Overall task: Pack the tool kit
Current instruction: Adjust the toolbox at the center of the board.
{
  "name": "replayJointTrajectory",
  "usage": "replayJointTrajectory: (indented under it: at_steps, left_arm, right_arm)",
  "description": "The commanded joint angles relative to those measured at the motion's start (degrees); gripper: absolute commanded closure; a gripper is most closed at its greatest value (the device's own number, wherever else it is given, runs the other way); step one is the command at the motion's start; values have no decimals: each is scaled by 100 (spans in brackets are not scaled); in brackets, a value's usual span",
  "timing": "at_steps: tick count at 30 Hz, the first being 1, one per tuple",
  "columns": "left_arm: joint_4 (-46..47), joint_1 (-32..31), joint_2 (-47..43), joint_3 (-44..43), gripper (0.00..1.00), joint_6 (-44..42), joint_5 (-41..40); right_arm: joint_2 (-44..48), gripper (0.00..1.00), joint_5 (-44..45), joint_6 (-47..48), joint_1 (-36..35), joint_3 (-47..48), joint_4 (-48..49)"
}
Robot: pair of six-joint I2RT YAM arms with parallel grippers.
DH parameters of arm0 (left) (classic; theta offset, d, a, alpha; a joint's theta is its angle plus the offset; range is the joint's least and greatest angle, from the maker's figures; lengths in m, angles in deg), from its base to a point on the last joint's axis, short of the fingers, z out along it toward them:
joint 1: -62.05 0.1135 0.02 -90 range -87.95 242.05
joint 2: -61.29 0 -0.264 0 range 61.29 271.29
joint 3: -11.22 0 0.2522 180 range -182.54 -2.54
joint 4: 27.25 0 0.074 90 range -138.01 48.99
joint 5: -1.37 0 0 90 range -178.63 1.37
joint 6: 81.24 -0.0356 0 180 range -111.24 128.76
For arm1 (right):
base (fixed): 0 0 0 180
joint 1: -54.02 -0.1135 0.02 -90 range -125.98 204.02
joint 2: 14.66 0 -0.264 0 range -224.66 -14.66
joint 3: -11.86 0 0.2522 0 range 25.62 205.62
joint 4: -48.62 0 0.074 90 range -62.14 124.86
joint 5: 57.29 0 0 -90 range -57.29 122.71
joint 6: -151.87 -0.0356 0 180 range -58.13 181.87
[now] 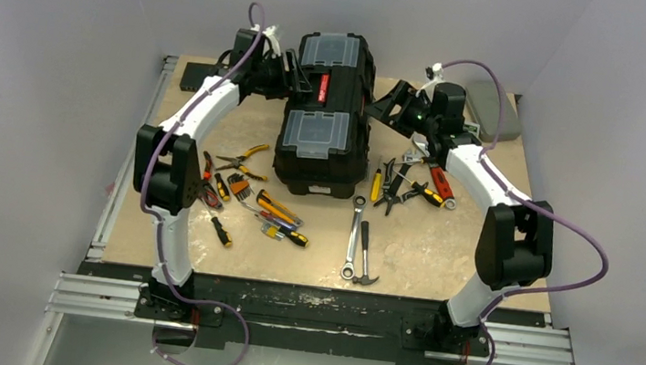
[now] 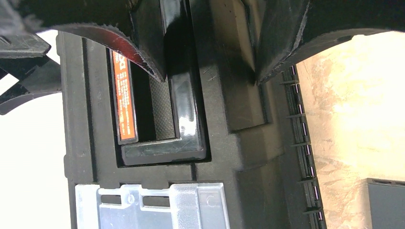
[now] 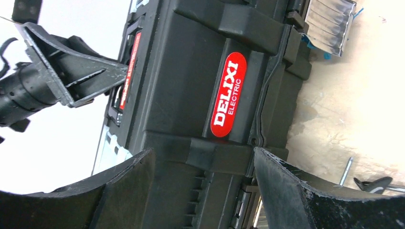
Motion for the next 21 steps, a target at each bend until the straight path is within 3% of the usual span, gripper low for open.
replayJointTrajectory:
  at_steps: [1, 21]
  left_arm:
    - [-234, -4, -314, 543, 71, 134, 1017]
    - [882, 38, -1452, 1769, 79, 766, 1671]
  right_arm:
    - [26, 26, -417, -250, 24, -29, 454]
    - [252, 25, -659, -444, 148, -715, 742]
